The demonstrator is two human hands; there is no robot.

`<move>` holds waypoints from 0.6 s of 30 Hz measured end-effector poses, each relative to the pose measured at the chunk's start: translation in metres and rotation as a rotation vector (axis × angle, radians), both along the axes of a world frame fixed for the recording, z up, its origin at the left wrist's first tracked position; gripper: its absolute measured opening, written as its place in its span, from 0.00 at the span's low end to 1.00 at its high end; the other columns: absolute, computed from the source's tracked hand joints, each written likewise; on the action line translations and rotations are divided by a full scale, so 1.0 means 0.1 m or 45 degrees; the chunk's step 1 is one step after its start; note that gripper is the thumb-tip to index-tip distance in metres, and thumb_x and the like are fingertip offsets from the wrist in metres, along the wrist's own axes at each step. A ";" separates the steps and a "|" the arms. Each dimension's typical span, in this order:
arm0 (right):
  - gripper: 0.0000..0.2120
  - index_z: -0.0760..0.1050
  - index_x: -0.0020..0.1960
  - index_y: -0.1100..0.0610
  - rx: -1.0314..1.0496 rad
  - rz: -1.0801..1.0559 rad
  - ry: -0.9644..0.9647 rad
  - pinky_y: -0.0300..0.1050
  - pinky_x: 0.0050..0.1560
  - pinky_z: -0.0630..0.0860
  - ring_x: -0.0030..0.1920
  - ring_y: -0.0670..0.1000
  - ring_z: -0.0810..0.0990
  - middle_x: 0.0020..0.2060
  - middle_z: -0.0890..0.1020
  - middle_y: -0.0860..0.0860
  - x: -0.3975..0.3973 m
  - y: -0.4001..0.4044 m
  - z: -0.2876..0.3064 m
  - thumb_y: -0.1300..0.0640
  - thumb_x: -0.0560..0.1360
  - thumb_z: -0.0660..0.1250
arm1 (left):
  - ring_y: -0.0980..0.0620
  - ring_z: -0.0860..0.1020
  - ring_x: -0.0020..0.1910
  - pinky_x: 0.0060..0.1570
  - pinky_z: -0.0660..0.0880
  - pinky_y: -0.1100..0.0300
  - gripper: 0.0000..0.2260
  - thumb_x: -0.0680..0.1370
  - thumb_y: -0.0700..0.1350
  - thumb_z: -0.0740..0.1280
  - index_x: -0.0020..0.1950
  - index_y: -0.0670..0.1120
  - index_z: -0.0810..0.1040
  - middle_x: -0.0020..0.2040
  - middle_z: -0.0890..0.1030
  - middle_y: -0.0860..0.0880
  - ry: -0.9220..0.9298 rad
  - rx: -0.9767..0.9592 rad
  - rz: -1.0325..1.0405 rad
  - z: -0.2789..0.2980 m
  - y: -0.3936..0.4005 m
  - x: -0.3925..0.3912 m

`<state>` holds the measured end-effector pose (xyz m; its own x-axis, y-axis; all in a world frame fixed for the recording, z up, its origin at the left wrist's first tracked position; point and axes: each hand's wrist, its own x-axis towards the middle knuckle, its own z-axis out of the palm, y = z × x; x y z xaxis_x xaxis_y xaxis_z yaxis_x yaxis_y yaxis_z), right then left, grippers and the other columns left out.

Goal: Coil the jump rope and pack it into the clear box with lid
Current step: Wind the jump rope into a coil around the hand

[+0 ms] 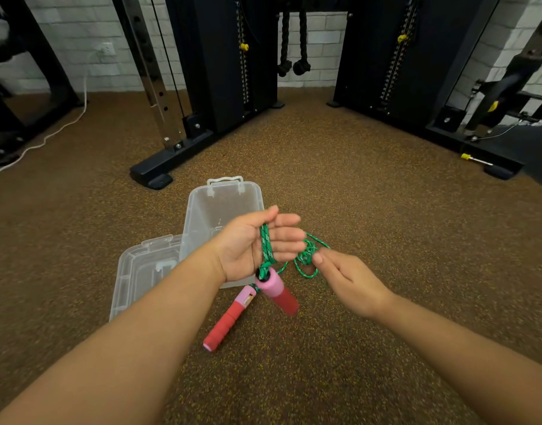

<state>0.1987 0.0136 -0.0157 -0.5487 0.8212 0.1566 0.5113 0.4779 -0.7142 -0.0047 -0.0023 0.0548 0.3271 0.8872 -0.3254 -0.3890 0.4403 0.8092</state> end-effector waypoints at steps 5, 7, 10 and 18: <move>0.18 0.71 0.44 0.51 0.307 0.063 -0.176 0.47 0.38 0.71 0.34 0.45 0.72 0.31 0.73 0.42 0.02 -0.11 -0.04 0.40 0.78 0.50 | 0.50 0.84 0.31 0.30 0.80 0.61 0.27 0.82 0.49 0.52 0.33 0.44 0.84 0.32 0.84 0.45 -0.087 -0.021 0.288 0.00 0.05 -0.08; 0.16 0.68 0.42 0.51 0.482 0.145 -0.238 0.48 0.36 0.73 0.34 0.51 0.74 0.31 0.74 0.46 0.01 -0.13 -0.04 0.42 0.80 0.50 | 0.49 0.84 0.32 0.31 0.80 0.61 0.26 0.82 0.49 0.51 0.36 0.43 0.84 0.33 0.85 0.45 -0.127 -0.027 0.366 -0.02 0.07 -0.10; 0.16 0.72 0.42 0.51 0.700 0.251 -0.325 0.45 0.35 0.72 0.34 0.51 0.76 0.31 0.78 0.47 -0.03 -0.17 0.03 0.45 0.80 0.51 | 0.49 0.85 0.37 0.36 0.81 0.60 0.23 0.83 0.50 0.49 0.48 0.41 0.81 0.39 0.86 0.44 -0.131 -0.049 0.395 -0.10 0.11 -0.08; 0.14 0.74 0.44 0.55 0.813 0.540 -0.324 0.47 0.36 0.70 0.35 0.53 0.77 0.34 0.79 0.49 -0.24 -0.32 0.36 0.49 0.79 0.53 | 0.50 0.84 0.43 0.46 0.78 0.58 0.29 0.82 0.57 0.43 0.56 0.41 0.77 0.43 0.86 0.45 0.182 -0.078 0.193 -0.20 0.13 0.00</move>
